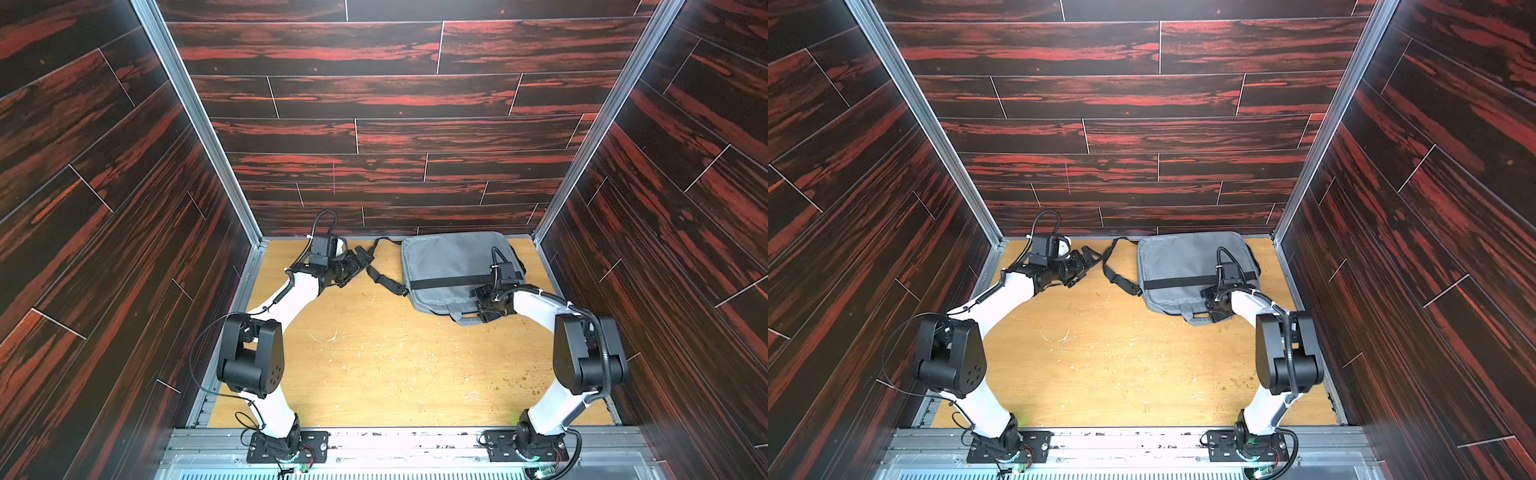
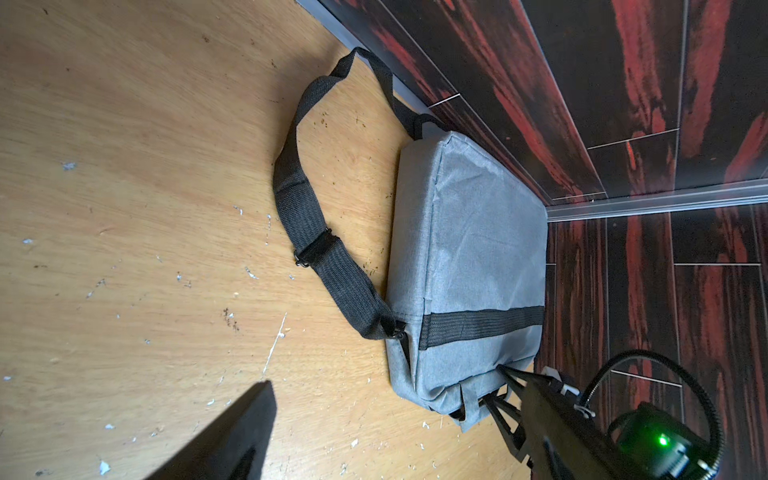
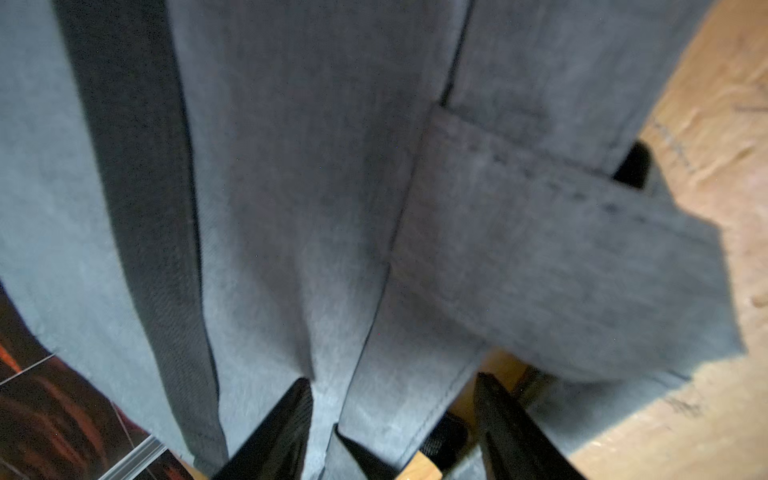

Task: Open the zippered laptop bag and take out the laptop
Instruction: Move the zippered laptop bag to the center of the board.

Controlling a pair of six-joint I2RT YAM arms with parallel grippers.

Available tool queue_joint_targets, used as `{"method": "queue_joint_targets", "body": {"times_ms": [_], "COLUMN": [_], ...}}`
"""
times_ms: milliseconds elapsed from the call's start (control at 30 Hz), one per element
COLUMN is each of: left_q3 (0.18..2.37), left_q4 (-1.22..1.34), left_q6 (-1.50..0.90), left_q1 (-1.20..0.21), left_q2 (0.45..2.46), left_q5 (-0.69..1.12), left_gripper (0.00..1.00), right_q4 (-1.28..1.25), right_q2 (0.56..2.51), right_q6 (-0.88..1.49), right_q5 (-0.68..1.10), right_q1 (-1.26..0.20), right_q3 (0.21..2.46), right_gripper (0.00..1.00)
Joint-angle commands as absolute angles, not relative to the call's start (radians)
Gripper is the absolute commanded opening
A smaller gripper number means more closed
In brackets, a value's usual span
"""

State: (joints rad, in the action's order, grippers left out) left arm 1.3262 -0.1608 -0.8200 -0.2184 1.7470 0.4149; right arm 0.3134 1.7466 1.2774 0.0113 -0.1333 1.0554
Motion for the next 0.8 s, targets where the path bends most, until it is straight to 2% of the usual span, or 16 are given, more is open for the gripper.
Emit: {"method": "queue_joint_targets", "body": {"times_ms": [0,267,533,767], "left_q3": [1.351,1.359,1.368,1.408], "left_q4": [-0.181,-0.169,-0.156,-0.204], "left_q6": [-0.812,-0.831,-0.853,-0.844], "left_q1": [-0.219,-0.221,-0.230,-0.240], "left_q2": [1.747,1.772,1.796,1.818], "left_q5": [0.423,0.429,0.439,0.420], "left_gripper": [0.97,0.97,0.97,0.97], "right_q4": [0.342,0.317,0.304,0.294], "right_q2": [1.804,1.859,1.848,1.747], "right_q6": [1.306,1.292,1.252,1.159], "right_q5": [-0.004,0.000,-0.006,0.020], "right_q1": [-0.132,-0.132,-0.131,-0.141], "right_q3": [1.076,1.092,1.060,0.979], "right_gripper": [0.62,0.39,0.05,0.01]}}
